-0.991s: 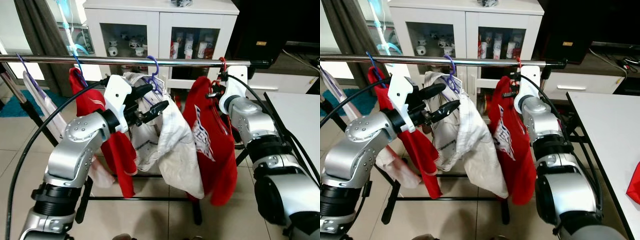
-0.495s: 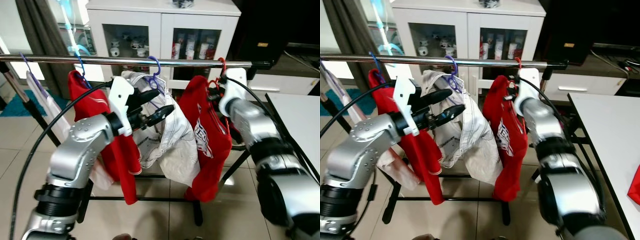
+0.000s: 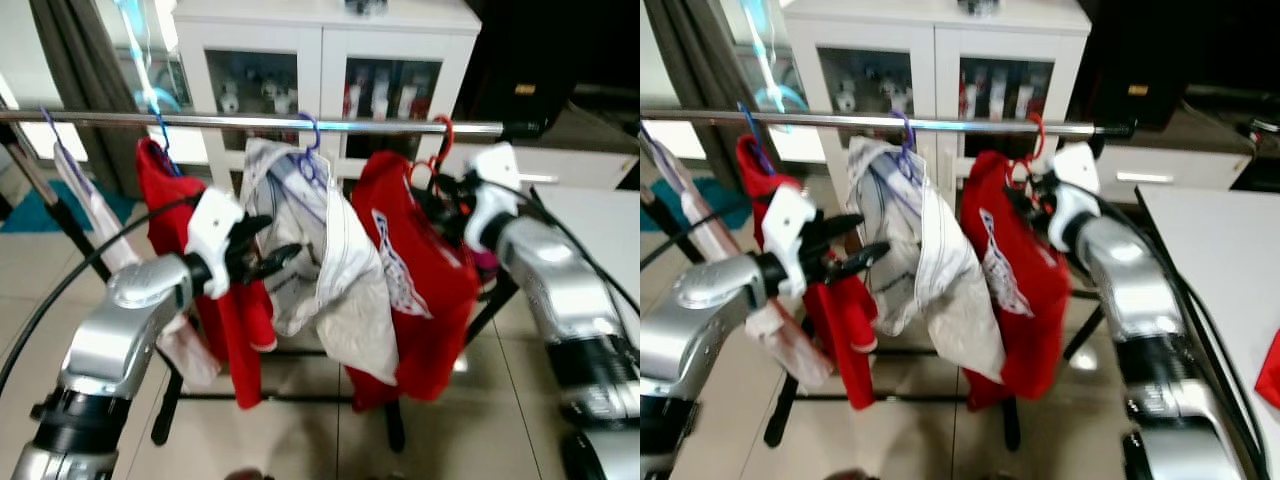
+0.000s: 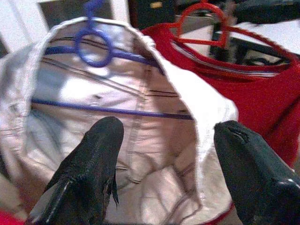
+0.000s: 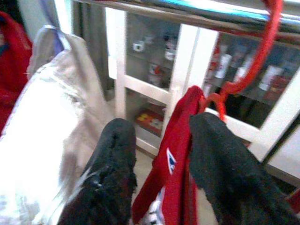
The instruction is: Hang hanger
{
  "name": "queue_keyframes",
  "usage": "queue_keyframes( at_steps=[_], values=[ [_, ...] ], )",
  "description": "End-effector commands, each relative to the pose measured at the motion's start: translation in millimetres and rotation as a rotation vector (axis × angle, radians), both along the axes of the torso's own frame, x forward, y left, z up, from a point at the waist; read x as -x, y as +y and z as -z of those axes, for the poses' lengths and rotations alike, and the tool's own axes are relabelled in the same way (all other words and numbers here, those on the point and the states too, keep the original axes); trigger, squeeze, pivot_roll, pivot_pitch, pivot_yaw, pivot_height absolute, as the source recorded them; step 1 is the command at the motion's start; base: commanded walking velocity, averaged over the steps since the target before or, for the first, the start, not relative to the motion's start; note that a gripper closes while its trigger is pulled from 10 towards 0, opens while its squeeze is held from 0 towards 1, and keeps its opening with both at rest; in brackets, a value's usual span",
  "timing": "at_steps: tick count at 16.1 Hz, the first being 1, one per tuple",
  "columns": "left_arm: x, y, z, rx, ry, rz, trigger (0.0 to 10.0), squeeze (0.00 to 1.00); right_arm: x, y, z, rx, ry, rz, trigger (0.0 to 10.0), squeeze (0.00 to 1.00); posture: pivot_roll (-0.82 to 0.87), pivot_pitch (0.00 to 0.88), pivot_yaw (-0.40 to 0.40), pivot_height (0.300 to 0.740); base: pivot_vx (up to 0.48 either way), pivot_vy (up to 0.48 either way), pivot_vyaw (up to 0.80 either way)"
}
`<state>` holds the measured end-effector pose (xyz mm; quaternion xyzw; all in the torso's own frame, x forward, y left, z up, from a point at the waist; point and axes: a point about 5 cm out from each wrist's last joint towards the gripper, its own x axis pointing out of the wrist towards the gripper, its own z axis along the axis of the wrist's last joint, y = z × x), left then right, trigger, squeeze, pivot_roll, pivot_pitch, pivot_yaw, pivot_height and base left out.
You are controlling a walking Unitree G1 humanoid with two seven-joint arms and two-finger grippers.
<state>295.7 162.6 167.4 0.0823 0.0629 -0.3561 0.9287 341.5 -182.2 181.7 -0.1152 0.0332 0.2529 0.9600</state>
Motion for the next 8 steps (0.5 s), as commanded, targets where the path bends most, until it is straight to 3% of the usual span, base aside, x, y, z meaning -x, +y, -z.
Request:
queue_keyframes(
  at_steps=[1,2,4,5,6,8],
  values=[
    [-1.5,9.5,-6.2,-0.006,-0.091,-0.119,10.0,0.0,12.6,-1.2,-9.8,-0.044,-0.023,-0.048,10.0,1.0,0.06,0.0,0.026,0.74,0.0,0.0,0.0],
    [0.3,16.2,-6.1,0.025,-0.121,-0.206,10.0,0.0,24.6,-0.8,-9.4,-0.09,-0.025,-0.074,10.0,1.0,0.06,0.0,0.032,0.74,0.0,0.0,0.0],
    [5.2,17.8,-3.4,0.056,-0.13,-0.25,10.0,0.0,39.5,2.3,-7.4,-0.123,-0.036,-0.096,10.0,1.0,0.05,0.0,0.041,0.74,0.0,0.0,0.0],
    [4.9,17.6,-0.4,0.055,-0.118,-0.265,10.0,0.16,40.6,3.2,-7.2,-0.142,-0.059,-0.066,10.0,1.0,0.04,0.0,0.047,0.74,0.0,0.0,0.0],
    [2.0,16.0,5.3,0.033,-0.111,-0.284,10.0,1.0,43.2,8.1,-4.3,-0.208,-0.067,-0.002,10.0,1.0,0.03,0.0,0.05,0.74,0.0,0.0,0.0],
    [-6.7,5.5,3.1,0.08,-0.124,-0.32,10.0,1.0,55.8,24.1,3.4,-0.266,-0.08,-0.009,10.0,1.0,0.02,0.0,0.061,0.74,0.0,0.0,0.0]
  ],
)
